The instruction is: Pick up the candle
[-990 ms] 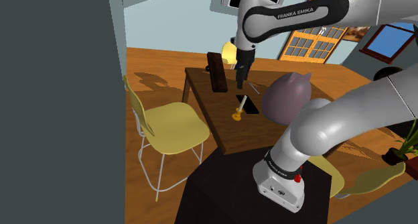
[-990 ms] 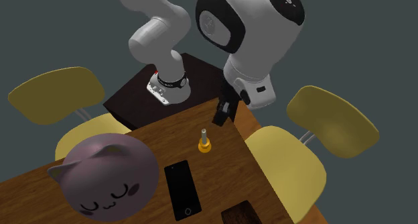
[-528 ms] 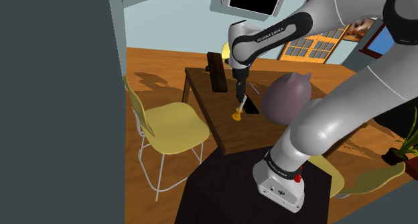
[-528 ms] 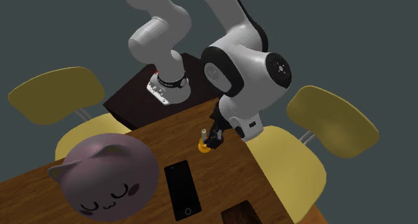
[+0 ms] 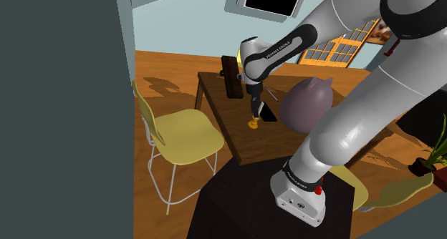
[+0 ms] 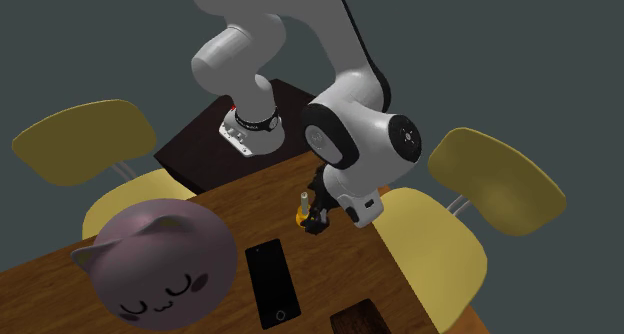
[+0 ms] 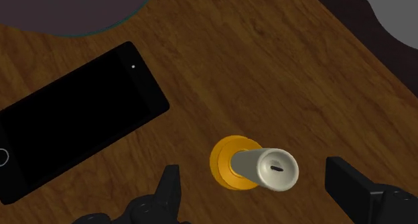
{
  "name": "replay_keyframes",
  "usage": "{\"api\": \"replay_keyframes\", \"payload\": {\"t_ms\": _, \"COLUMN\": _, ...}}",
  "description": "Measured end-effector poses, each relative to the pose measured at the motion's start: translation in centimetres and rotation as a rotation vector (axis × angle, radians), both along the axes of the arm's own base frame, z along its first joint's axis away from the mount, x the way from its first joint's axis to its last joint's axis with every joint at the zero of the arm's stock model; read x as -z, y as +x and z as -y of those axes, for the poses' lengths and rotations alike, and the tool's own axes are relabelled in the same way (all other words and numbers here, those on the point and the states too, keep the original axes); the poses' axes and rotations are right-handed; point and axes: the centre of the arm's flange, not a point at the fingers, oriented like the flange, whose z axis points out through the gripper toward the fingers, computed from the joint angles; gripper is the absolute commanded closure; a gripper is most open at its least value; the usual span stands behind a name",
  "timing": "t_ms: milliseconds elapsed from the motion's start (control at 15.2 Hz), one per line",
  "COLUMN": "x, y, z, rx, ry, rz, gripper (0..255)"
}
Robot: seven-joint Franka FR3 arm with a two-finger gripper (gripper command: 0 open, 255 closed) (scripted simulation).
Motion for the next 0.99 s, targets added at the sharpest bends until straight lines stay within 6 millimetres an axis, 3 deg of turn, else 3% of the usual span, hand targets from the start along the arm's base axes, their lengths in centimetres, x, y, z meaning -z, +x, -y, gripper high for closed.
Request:
{"api": "replay_keyframes", "payload": {"t_ms": 132, "x": 0.64, "y": 0.02, "z": 0.05, "rx": 0.0, "ry": 0.0, "rz": 0.0, "gripper": 0}}
{"api": "replay_keyframes", "payload": {"t_ms": 198, "x": 0.75, "y": 0.02, "z": 0.06, "rx": 0.0, "ry": 0.0, "rz": 0.0, "gripper": 255}}
{"api": "replay_keyframes", "payload": {"t_ms": 990, "x": 0.2, "y": 0.09, "z": 0.04, "rx": 0.0, "ry": 0.0, "rz": 0.001, "gripper": 255}}
